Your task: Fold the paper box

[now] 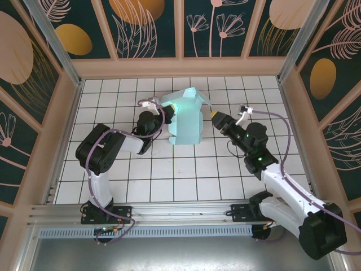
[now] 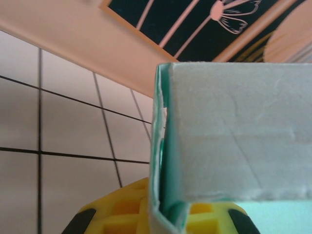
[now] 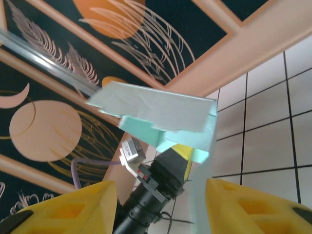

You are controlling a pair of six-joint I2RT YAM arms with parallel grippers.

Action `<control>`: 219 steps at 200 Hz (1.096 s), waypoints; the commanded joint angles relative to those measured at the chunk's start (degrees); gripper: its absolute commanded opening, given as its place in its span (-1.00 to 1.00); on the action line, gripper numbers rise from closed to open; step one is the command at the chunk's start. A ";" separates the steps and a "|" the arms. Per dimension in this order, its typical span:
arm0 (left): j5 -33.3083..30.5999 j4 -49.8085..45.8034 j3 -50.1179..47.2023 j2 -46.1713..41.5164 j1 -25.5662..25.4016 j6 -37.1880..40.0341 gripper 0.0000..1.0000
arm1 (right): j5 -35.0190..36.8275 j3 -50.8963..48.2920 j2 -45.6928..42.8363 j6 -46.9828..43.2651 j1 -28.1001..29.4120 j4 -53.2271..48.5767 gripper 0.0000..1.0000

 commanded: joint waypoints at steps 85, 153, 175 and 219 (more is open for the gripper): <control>-18.98 -10.34 4.45 -1.13 -0.14 10.82 -1.00 | 17.49 41.91 29.45 -13.48 12.81 -32.15 -0.10; -20.36 -9.29 2.34 -2.07 -0.20 11.47 -1.00 | 18.39 54.76 42.69 -13.09 12.40 -37.65 -0.31; -20.24 -8.22 1.81 -1.82 -0.26 10.96 -1.00 | 17.60 56.76 45.56 -12.48 11.63 -38.30 -0.32; -19.93 -8.13 1.90 -1.67 -0.25 10.51 -1.00 | 15.55 59.08 49.48 -11.51 10.97 -39.89 -0.34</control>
